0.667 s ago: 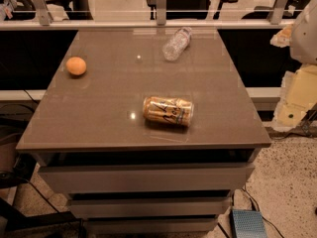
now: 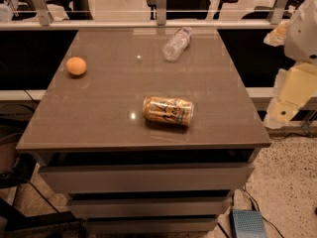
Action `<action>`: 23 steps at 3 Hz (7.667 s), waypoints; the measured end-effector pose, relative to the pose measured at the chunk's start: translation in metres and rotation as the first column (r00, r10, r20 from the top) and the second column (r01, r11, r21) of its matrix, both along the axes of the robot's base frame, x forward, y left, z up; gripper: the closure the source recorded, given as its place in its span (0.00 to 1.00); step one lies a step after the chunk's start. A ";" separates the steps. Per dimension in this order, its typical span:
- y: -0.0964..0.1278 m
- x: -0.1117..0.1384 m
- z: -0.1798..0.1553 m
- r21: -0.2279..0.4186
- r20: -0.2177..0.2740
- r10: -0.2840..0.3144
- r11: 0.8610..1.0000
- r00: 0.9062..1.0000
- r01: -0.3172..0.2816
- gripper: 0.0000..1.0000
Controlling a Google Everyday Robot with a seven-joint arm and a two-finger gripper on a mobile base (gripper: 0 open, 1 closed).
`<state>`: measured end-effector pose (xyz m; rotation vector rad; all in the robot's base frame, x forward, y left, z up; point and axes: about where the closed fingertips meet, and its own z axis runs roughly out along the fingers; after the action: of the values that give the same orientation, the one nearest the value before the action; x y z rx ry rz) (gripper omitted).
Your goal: Place orange can upright
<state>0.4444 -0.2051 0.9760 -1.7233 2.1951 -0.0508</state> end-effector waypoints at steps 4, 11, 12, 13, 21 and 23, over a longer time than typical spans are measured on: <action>0.177 0.003 -0.064 0.078 0.034 0.138 0.987 0.990 -0.140 0.00; 0.204 0.074 -0.143 0.060 -0.056 0.115 0.992 0.992 -0.112 0.41; 0.204 0.077 -0.141 0.063 -0.050 0.113 0.992 0.992 -0.110 0.64; 0.202 0.085 -0.126 0.126 -0.021 0.103 0.987 0.994 -0.100 0.87; 0.154 0.144 -0.069 0.964 0.133 -0.181 0.250 0.974 -0.085 1.00; 0.142 0.138 -0.081 0.964 0.091 -0.202 0.263 0.975 -0.035 0.59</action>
Offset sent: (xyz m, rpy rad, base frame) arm -0.0067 0.1628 -0.0470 0.1427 0.0157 0.1859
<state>0.5821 -0.0628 0.8947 -0.7745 1.4877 0.9013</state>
